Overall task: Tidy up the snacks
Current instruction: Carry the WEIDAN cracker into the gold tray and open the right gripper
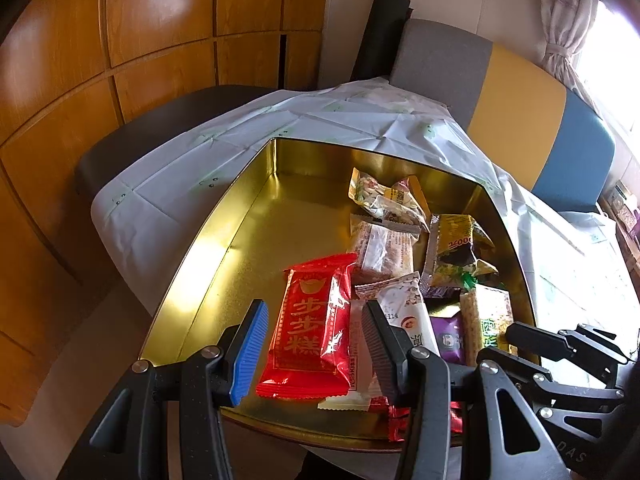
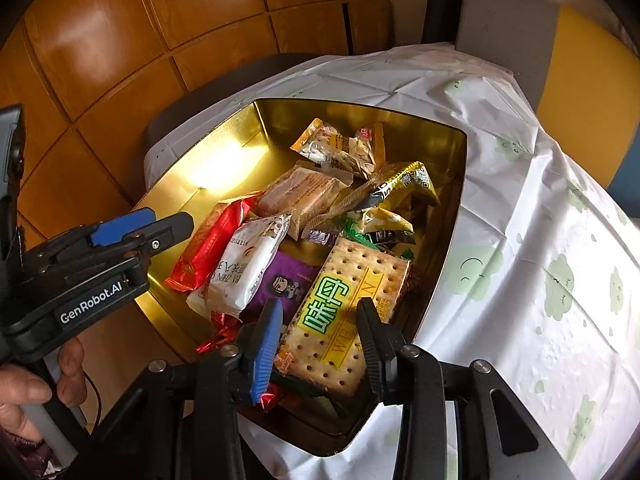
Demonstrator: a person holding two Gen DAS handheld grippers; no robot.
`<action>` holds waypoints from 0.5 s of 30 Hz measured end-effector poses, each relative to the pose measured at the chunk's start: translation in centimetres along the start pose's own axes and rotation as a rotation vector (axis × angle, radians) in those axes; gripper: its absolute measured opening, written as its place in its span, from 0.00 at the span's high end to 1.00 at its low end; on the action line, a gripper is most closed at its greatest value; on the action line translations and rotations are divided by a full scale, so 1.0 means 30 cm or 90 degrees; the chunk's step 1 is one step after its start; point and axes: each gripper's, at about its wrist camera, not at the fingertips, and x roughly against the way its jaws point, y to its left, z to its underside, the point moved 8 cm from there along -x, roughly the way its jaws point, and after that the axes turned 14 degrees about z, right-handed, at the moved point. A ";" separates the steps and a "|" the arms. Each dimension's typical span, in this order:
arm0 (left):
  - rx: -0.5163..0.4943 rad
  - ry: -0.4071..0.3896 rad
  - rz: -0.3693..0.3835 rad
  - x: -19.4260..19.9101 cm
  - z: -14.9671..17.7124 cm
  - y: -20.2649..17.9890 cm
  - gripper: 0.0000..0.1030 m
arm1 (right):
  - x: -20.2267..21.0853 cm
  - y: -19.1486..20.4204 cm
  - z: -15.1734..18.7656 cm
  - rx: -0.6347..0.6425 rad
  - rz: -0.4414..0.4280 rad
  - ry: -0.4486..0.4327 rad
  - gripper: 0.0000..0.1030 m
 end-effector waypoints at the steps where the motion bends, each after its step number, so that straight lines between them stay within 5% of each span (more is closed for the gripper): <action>1: -0.002 -0.001 -0.001 0.001 -0.001 -0.003 0.52 | 0.001 -0.002 0.001 -0.003 0.000 0.000 0.62; 15: -0.026 -0.035 -0.012 0.054 -0.009 -0.053 0.52 | 0.093 -0.034 0.014 -0.073 0.015 -0.053 0.54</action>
